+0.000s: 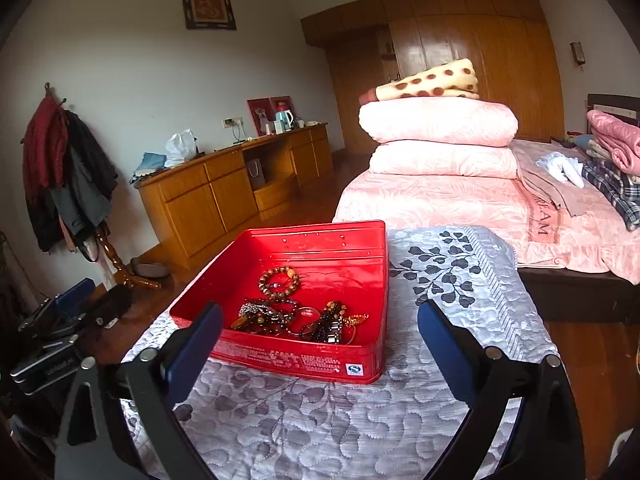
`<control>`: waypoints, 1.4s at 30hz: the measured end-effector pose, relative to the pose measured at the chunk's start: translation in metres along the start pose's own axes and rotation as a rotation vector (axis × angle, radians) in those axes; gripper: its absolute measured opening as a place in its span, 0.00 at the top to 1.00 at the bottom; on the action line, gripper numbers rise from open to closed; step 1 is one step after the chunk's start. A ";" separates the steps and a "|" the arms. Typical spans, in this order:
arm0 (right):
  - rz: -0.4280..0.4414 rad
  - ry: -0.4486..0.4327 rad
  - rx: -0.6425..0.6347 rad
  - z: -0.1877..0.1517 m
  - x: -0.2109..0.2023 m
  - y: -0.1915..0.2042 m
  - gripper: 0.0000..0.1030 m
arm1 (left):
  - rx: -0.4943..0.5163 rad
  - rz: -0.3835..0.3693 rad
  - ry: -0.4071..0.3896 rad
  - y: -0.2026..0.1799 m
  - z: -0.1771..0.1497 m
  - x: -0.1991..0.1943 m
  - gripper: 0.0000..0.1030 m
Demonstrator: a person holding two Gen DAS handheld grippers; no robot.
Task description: Organize jewelry
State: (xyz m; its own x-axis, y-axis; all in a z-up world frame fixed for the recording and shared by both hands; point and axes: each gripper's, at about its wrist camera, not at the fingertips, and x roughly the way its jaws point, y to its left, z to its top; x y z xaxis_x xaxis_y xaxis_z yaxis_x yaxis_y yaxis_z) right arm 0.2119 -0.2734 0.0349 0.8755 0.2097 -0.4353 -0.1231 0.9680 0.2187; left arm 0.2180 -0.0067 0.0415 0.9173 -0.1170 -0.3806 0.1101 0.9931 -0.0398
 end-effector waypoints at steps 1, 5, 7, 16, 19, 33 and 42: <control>0.004 -0.001 -0.001 -0.001 -0.002 0.000 0.07 | 0.000 -0.001 -0.003 0.000 0.000 -0.003 0.05; 0.005 -0.016 -0.014 0.000 -0.011 0.003 0.07 | 0.008 -0.002 -0.018 -0.003 0.000 -0.015 0.05; 0.008 -0.029 -0.022 0.001 -0.017 0.006 0.07 | 0.014 -0.002 -0.028 -0.004 0.000 -0.021 0.05; 0.001 -0.103 -0.063 0.003 -0.045 0.018 0.07 | 0.021 -0.001 -0.072 -0.008 0.002 -0.045 0.05; 0.001 -0.137 -0.077 0.003 -0.057 0.024 0.07 | 0.023 -0.006 -0.096 -0.010 0.004 -0.057 0.05; 0.008 -0.201 -0.095 -0.002 -0.089 0.032 0.07 | 0.030 -0.002 -0.170 -0.012 0.000 -0.092 0.05; 0.012 -0.221 -0.106 -0.003 -0.097 0.035 0.07 | 0.025 -0.007 -0.195 -0.011 -0.003 -0.100 0.05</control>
State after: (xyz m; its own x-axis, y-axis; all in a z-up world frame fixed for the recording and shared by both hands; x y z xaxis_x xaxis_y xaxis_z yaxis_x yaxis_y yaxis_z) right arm 0.1212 -0.2591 0.0820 0.9534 0.1971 -0.2285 -0.1721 0.9772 0.1247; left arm 0.1241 -0.0055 0.0773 0.9731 -0.1247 -0.1938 0.1236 0.9922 -0.0179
